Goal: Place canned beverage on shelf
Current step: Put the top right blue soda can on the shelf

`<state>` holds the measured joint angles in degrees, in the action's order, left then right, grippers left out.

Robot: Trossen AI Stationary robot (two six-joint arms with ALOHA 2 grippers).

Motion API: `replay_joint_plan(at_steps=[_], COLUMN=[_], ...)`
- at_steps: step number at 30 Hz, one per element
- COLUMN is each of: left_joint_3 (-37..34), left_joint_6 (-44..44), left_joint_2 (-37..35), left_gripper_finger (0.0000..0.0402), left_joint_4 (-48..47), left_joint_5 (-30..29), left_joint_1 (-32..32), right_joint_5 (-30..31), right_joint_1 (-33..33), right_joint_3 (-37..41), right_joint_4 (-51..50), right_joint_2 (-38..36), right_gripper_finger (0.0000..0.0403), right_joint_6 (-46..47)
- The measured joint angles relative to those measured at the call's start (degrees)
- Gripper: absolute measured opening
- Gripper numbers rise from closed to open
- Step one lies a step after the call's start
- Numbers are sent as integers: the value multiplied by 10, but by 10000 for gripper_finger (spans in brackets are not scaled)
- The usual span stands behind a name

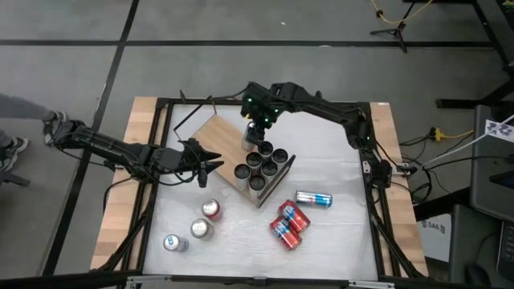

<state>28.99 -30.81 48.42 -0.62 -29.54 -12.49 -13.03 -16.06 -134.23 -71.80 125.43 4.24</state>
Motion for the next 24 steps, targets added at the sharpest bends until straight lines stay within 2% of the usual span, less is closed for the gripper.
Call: replay_joint_plan(at_steps=[24], left_joint_3=[0], left_joint_6=[0], left_joint_2=[0], left_gripper_finger=[149], left_joint_4=[-2], left_joint_5=[-12], left_joint_1=[0], right_joint_5=[50], right_joint_1=[22], right_joint_3=[1], right_joint_4=[9], right_joint_2=[10], right_gripper_finger=[227], right_joint_6=[0])
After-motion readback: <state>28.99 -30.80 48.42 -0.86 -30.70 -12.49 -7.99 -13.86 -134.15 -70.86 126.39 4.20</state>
